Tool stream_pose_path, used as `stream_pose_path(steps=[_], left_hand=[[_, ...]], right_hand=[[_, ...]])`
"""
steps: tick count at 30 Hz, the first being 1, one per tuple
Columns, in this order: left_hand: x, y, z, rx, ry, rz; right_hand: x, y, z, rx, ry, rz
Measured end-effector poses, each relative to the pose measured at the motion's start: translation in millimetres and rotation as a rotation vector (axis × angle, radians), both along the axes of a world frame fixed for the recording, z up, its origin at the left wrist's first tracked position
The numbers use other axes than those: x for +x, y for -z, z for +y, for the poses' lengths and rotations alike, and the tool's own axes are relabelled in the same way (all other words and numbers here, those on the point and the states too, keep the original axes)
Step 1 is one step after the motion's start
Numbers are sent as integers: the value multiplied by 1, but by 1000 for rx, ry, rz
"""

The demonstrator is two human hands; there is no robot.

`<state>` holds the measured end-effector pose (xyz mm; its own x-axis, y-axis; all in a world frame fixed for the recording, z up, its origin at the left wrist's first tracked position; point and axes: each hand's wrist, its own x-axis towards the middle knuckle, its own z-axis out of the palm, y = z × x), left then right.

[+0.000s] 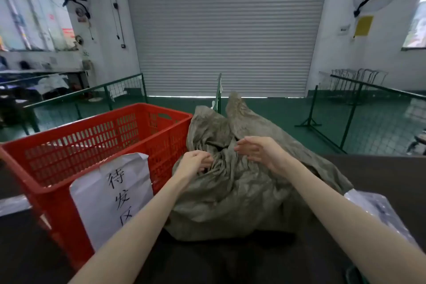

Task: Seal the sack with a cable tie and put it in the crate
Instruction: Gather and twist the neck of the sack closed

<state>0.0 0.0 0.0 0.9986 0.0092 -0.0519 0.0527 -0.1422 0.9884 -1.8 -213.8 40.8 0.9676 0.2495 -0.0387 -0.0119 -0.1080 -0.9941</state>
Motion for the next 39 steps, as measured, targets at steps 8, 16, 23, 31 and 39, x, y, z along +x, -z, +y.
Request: stream_pose_path(steps=[8, 16, 23, 31, 39], left_hand=[[-8, 52, 7, 255, -151, -101], [-22, 72, -16, 293, -71, -195], [-53, 95, -21, 286, -22, -219], [-90, 111, 5, 432, 65, -332], [-116, 102, 21, 384, 166, -332]], right_hand=[[-6, 43, -5, -55, 90, 61], [-22, 75, -8, -168, 155, 17], [-35, 85, -9, -277, 156, -214], [-49, 74, -4, -618, 112, -665], [-50, 90, 7, -1306, -194, -875]])
